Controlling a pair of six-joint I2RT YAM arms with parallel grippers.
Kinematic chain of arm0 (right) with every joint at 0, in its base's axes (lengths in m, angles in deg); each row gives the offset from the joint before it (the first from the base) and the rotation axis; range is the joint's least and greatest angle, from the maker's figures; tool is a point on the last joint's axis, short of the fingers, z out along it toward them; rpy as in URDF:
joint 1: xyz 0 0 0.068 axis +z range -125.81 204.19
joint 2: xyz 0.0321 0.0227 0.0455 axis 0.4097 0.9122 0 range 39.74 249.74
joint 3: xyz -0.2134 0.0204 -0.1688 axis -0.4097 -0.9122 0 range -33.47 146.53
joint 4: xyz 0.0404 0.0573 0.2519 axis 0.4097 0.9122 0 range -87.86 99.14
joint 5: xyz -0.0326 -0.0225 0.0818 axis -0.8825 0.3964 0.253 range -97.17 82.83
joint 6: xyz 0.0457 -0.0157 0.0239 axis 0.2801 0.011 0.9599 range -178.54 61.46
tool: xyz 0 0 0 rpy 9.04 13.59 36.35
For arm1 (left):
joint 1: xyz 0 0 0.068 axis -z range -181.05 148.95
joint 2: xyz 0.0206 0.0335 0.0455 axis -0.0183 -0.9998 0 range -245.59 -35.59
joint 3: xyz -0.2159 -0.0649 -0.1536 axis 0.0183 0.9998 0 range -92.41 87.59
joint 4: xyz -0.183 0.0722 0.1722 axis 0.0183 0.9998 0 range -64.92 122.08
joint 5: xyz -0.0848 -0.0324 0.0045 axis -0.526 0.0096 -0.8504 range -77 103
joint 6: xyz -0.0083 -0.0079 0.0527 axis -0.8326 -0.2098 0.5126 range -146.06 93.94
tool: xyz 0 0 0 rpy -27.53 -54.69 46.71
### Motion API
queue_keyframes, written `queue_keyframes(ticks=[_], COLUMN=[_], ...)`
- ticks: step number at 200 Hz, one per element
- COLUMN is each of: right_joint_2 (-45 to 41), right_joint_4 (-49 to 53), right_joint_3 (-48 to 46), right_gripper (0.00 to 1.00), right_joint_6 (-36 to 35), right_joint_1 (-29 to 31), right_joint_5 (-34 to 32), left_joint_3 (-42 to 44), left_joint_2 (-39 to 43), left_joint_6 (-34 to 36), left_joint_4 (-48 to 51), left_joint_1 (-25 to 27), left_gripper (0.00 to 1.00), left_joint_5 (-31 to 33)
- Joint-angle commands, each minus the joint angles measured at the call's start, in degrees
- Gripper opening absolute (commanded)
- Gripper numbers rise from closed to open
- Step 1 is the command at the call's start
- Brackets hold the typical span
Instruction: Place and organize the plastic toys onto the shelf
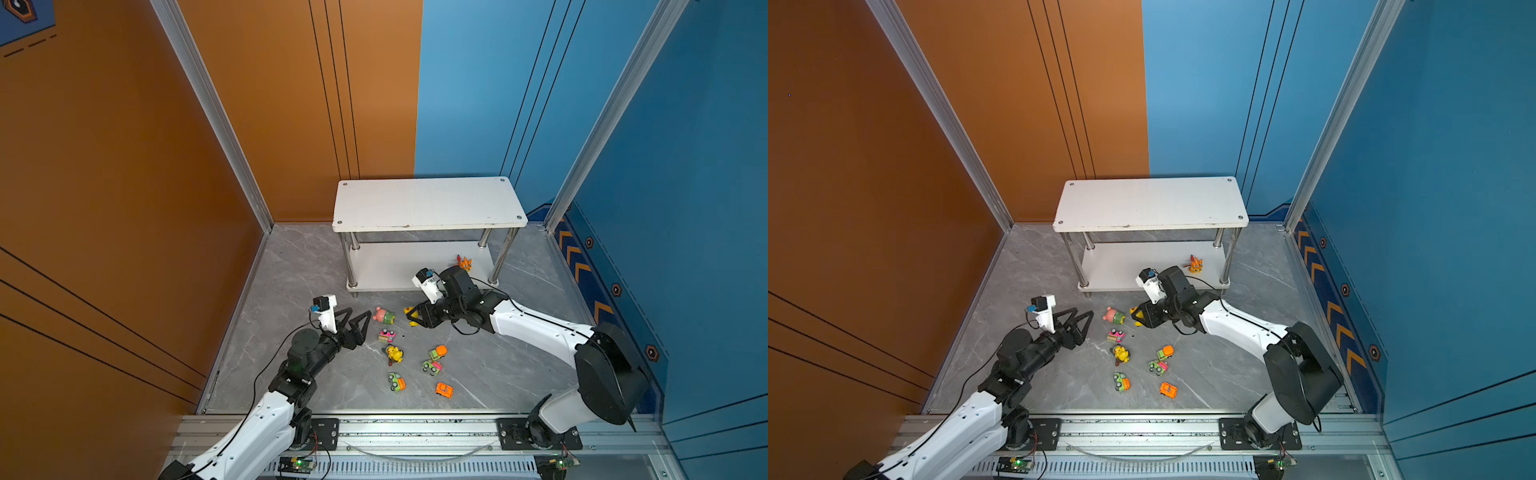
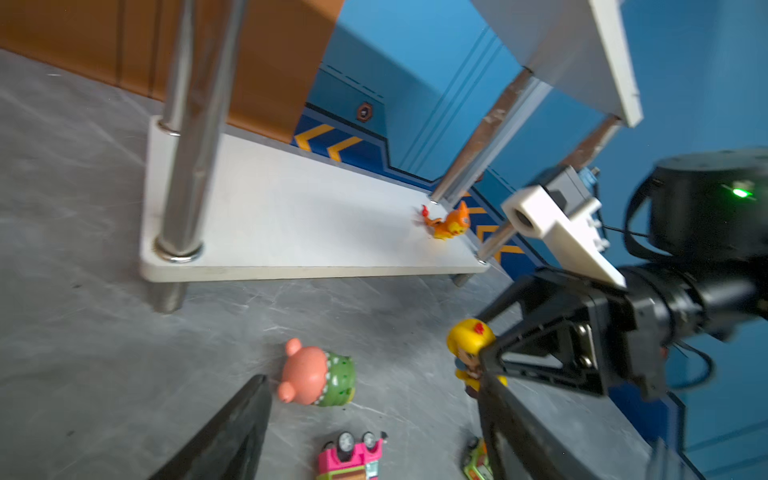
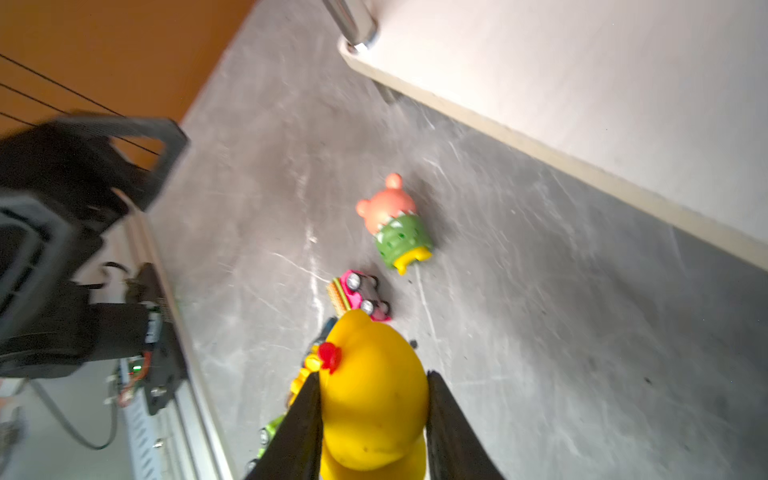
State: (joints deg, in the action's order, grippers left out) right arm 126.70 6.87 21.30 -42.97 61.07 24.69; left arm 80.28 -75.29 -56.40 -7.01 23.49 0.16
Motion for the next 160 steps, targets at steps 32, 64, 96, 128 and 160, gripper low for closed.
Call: queue_keyframes(ticks=[32, 64, 96, 128, 160], right_joint_2=[-4.68, -7.31, -10.21, -11.87, -12.52], right_joint_4=[-18.18, -18.1, -17.3, -17.48, -17.74], right_joint_3=[-0.07, 2.0, 2.41, 3.33, 4.62], right_gripper=[0.07, 0.07, 0.07, 0.06, 0.06], right_joint_6=[8.11, 9.06, 8.65, 9.02, 9.47], right_joint_1=[-1.82, -1.3, -1.47, -0.95, 0.4], right_joint_5=[28.24, 34.07, 35.02, 36.0, 36.77], left_joint_3=[-5.5, -8.09, -9.53, -11.78, -13.88], left_joint_2=[-3.12, -5.09, -5.93, -7.97, -13.59], left_joint_6=[1.83, -0.23, -4.22, -6.67, -11.34], left_joint_4=[-9.28, -13.26, -20.39, -22.41, -31.76], left_joint_1=[6.69, 9.21, 9.19, 9.3, 10.12], left_gripper=[0.91, 0.97, 1.0, 0.98, 0.96], left_joint_5=[-15.51, -16.04, -16.26, -16.51, -20.25])
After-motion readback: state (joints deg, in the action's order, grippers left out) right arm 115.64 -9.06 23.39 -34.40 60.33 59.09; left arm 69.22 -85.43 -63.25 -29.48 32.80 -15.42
